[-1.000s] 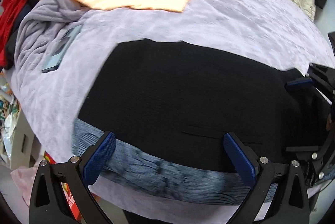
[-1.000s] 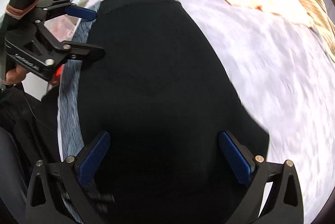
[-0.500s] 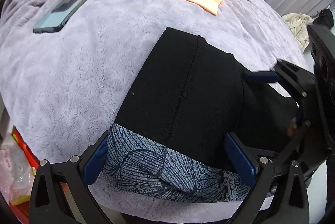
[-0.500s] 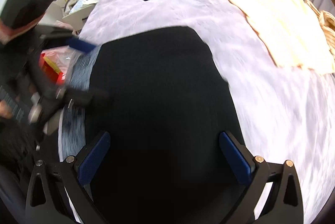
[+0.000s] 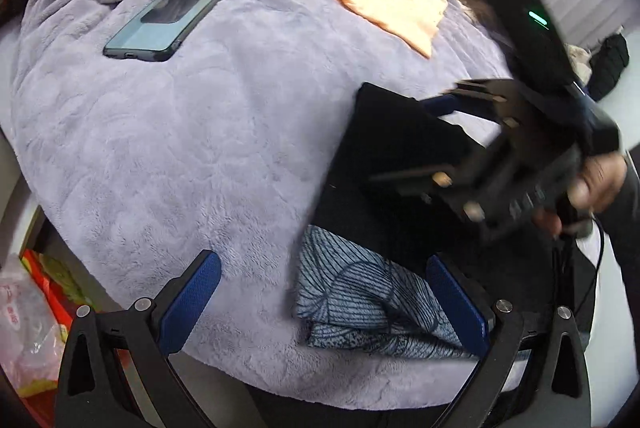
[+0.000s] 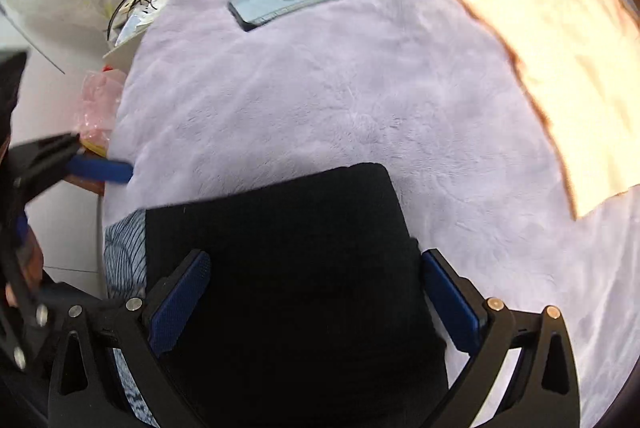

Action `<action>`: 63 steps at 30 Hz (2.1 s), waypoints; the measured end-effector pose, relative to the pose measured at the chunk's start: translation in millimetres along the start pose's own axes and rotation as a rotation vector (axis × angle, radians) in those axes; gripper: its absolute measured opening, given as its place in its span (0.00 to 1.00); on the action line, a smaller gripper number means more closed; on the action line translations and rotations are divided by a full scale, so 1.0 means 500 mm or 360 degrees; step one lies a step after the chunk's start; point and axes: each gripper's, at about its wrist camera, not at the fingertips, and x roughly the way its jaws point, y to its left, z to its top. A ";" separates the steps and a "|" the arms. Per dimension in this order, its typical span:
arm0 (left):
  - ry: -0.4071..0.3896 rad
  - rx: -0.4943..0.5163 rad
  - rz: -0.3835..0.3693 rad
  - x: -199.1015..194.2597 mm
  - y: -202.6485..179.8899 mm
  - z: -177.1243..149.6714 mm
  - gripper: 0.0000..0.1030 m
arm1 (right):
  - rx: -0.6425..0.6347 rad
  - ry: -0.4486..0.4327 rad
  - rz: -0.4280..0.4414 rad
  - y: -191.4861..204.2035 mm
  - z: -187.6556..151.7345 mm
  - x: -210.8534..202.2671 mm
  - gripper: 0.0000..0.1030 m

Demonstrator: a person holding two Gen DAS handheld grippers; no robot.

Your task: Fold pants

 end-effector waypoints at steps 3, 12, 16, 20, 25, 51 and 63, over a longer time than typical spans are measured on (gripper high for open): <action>-0.0008 0.0025 -0.0044 0.000 -0.007 -0.009 1.00 | 0.0054 0.0052 0.0116 -0.029 0.009 0.022 1.00; -0.0047 0.0184 -0.0427 0.007 0.004 0.044 1.00 | -0.0189 -0.0256 0.0026 0.053 -0.034 -0.146 0.31; -0.0001 0.0391 -0.0660 0.013 -0.057 0.075 1.00 | -0.0279 -0.0461 -0.0003 0.112 -0.090 -0.235 0.31; 0.0069 0.0590 -0.0588 0.027 -0.110 0.082 1.00 | -0.0285 -0.0486 -0.0038 0.137 -0.085 -0.228 0.31; 0.0111 0.0572 -0.0539 0.026 -0.102 0.072 1.00 | -0.0266 -0.0505 -0.0035 0.140 -0.078 -0.219 0.31; 0.0352 0.0437 -0.0650 0.041 -0.124 0.038 0.76 | -0.0149 -0.0507 -0.0212 0.086 -0.098 -0.232 0.77; 0.0462 0.0645 -0.0316 0.068 -0.163 0.042 0.86 | -0.0423 -0.0043 -0.0333 0.096 -0.215 -0.059 0.84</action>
